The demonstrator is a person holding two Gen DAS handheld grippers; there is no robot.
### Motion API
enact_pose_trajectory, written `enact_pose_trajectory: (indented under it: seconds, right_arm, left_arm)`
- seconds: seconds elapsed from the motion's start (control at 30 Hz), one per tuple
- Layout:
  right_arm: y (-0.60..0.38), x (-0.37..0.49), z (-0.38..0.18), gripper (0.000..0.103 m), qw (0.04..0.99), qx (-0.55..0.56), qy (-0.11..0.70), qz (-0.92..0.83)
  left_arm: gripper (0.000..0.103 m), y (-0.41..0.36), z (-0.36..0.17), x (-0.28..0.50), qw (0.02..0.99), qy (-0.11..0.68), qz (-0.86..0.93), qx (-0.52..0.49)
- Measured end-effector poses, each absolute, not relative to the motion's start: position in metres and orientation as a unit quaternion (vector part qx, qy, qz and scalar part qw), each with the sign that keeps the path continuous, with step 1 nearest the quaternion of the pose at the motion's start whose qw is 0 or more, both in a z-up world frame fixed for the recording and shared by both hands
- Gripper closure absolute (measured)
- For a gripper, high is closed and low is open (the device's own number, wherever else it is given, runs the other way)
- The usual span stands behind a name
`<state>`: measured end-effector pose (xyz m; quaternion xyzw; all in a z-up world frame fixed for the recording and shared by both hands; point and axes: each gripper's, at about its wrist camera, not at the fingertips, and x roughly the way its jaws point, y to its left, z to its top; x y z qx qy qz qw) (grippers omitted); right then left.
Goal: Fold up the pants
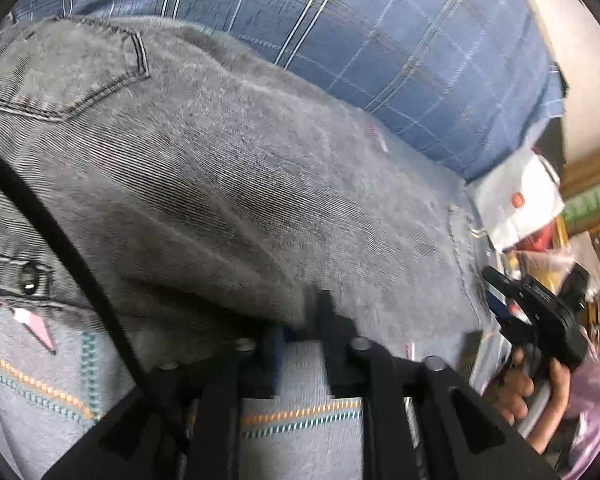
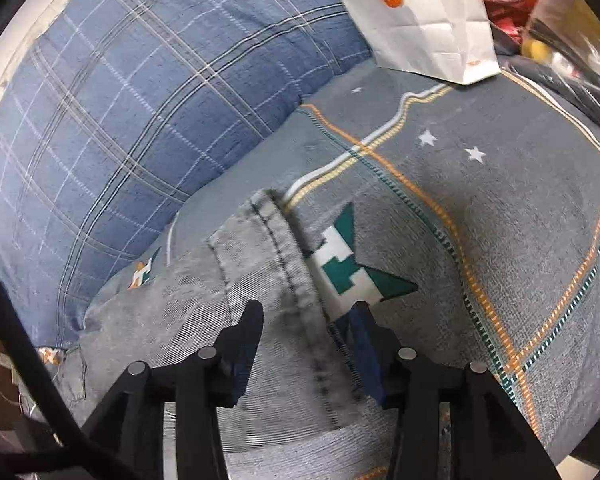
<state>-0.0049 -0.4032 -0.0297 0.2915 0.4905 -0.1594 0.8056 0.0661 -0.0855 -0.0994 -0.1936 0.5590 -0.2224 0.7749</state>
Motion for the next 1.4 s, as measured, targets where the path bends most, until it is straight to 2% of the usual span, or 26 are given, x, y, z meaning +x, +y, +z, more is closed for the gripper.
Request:
enact_pose_trajectory:
  seconds: [0.03, 0.07, 0.1, 0.13, 0.23, 0.27, 0.33, 0.4, 0.47, 0.63, 0.73, 0.8, 1.03, 1.1, 1.17, 1.23, 1.4]
  right_arm:
    - [-0.404, -0.008, -0.022, 0.054, 0.815, 0.281, 0.475, -0.179]
    - [-0.404, -0.012, -0.013, 0.054, 0.822, 0.275, 0.462, -0.188]
    - [-0.398, -0.016, 0.003, 0.054, 0.839, 0.264, 0.436, -0.191]
    - [-0.388, -0.019, 0.018, 0.053, 0.857, 0.252, 0.412, -0.178]
    - [-0.340, -0.020, 0.045, 0.033, 0.896, 0.228, 0.369, -0.096]
    - [-0.314, -0.020, 0.053, 0.030, 0.905, 0.220, 0.361, -0.047]
    - [-0.267, -0.014, 0.056, 0.030, 0.905, 0.203, 0.372, 0.032]
    - [-0.215, -0.004, 0.050, 0.030, 0.895, 0.179, 0.394, 0.108]
    - [-0.152, 0.008, 0.037, 0.030, 0.882, 0.128, 0.422, 0.164]
    - [-0.033, 0.031, -0.007, 0.030, 0.854, 0.002, 0.471, 0.219]
    - [0.024, 0.038, -0.032, 0.032, 0.844, -0.077, 0.480, 0.228]
    - [0.041, 0.043, -0.040, 0.042, 0.839, -0.102, 0.481, 0.233]
    - [0.076, 0.055, -0.070, 0.042, 0.817, -0.164, 0.487, 0.261]
    - [0.083, 0.059, -0.077, 0.056, 0.824, -0.195, 0.479, 0.231]
    - [0.080, 0.065, -0.082, 0.077, 0.824, -0.174, 0.486, 0.233]
    - [0.077, 0.065, -0.078, 0.091, 0.833, -0.159, 0.479, 0.228]
    - [0.055, 0.062, -0.054, 0.094, 0.857, -0.065, 0.455, 0.231]
  left_arm:
    - [0.057, -0.079, -0.094, 0.064, 0.776, 0.555, -0.227, -0.195]
    - [0.044, -0.067, -0.086, 0.059, 0.781, 0.542, -0.236, -0.203]
    - [0.042, -0.058, -0.089, 0.059, 0.785, 0.532, -0.237, -0.210]
    - [0.040, -0.041, -0.081, 0.057, 0.793, 0.520, -0.234, -0.217]
    - [0.040, 0.006, -0.064, 0.058, 0.805, 0.495, -0.214, -0.247]
    - [0.039, 0.029, -0.058, 0.059, 0.810, 0.489, -0.195, -0.258]
    - [0.039, 0.070, -0.054, 0.065, 0.816, 0.484, -0.153, -0.276]
    - [0.032, 0.111, -0.058, 0.076, 0.816, 0.487, -0.102, -0.294]
    - [0.031, 0.144, -0.071, 0.086, 0.809, 0.490, -0.069, -0.316]
    - [0.031, 0.197, -0.087, 0.091, 0.781, 0.470, -0.053, -0.408]
    - [0.031, 0.205, -0.088, 0.094, 0.783, 0.469, -0.049, -0.405]
    - [0.031, 0.206, -0.090, 0.096, 0.782, 0.470, -0.049, -0.406]
    - [0.032, 0.203, -0.094, 0.093, 0.779, 0.476, -0.048, -0.406]
    - [0.032, 0.200, -0.095, 0.094, 0.778, 0.481, -0.046, -0.401]
    - [0.032, 0.197, -0.094, 0.099, 0.779, 0.487, -0.044, -0.392]
    - [0.032, 0.195, -0.094, 0.105, 0.778, 0.498, -0.038, -0.381]
    - [0.032, 0.192, -0.102, 0.123, 0.754, 0.523, -0.040, -0.394]
